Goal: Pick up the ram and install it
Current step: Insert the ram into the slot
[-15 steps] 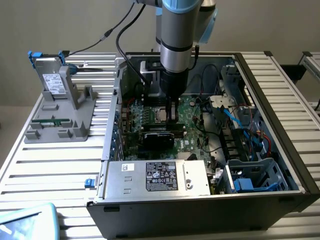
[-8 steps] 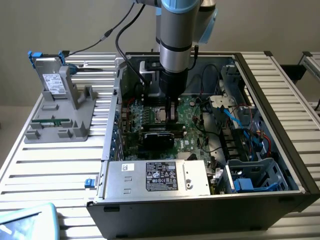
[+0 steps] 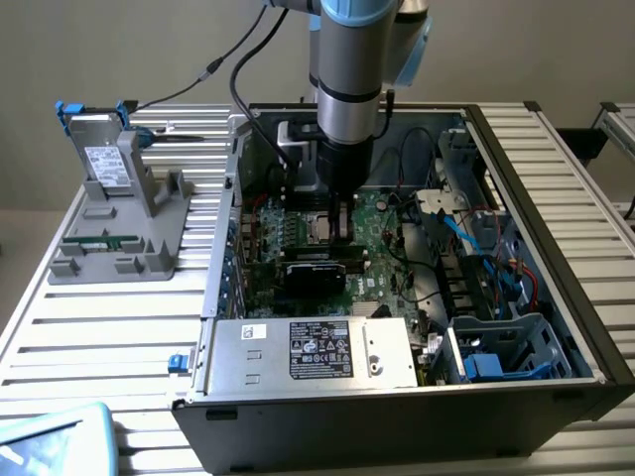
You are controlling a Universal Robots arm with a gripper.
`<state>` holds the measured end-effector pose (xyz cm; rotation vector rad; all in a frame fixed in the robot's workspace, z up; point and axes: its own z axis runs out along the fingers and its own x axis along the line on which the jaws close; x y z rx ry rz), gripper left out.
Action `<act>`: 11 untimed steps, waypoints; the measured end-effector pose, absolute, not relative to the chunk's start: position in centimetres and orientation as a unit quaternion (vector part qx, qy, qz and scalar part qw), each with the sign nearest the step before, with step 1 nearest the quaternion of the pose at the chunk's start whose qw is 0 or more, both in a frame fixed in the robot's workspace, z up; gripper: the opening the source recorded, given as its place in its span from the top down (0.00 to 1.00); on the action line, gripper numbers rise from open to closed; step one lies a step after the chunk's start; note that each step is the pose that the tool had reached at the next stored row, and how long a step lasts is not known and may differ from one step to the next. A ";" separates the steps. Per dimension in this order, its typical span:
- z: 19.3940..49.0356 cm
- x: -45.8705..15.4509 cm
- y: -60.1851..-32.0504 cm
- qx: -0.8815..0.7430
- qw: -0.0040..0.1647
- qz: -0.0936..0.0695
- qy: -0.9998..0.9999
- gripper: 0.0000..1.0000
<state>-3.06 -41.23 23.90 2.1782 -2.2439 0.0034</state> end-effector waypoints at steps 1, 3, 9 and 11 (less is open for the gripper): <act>23.9 -3.0 -41.2 0.698 0.007 0.001 -0.717 0.87; 23.9 -2.9 -41.2 0.698 0.007 0.001 -0.716 0.87; 23.9 -2.9 -41.2 0.702 0.007 0.001 -0.713 0.87; 23.9 -2.9 -41.2 0.702 0.007 0.001 -0.712 0.87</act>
